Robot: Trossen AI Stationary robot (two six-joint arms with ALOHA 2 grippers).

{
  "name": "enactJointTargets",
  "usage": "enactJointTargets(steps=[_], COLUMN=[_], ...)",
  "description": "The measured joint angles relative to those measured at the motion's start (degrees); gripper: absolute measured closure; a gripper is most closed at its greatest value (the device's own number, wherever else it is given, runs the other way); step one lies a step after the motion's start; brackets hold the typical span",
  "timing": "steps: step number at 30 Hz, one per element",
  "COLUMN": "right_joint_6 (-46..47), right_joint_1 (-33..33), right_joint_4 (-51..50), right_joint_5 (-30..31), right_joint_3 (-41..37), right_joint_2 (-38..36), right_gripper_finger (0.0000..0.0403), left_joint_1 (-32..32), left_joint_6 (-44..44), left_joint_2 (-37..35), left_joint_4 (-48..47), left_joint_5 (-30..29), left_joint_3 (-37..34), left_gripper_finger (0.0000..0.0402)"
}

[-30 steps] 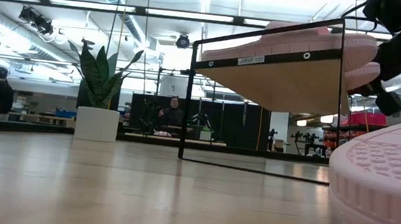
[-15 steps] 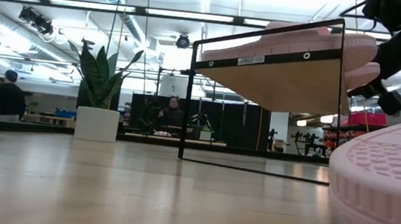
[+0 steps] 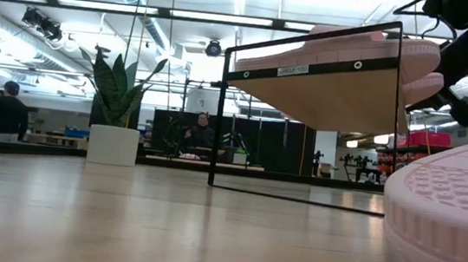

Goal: Pick and place slides into the shelf
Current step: Put the pink slide on the shelf

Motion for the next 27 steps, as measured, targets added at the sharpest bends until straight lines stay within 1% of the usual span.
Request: enactJointTargets(steps=[7,13,19,22,27], right_joint_6=[-4.3,-7.2,-5.6,-5.6,-5.7], right_joint_1=[0.0,0.0,0.0,0.0,0.0], right_joint_4=[-0.6,-0.6,-1.6,-1.7,-3.0], right_joint_5=[-1.2,-1.2,-1.2,-1.2,-0.7], right_joint_3=[0.1,0.1,0.1,0.1,0.1], right_joint_2=[0.0,0.0,-0.2,-0.2,-0.2], right_gripper_finger=[0.0228,0.0199,0.0170,0.0165,0.0168], left_joint_1=[0.0,0.0,0.0,0.0,0.0], left_joint_6=[-0.1,-0.2,-0.2,-0.2,-0.5], left_joint_2=[0.0,0.0,0.0,0.0,0.0], left_joint_4=[0.0,0.0,0.0,0.0,0.0], left_joint_5=[0.0,0.0,0.0,0.0,0.0], left_joint_3=[0.0,0.0,0.0,0.0,0.0], left_gripper_finger=[0.0205,0.0201,0.0207,0.0209,0.0204])
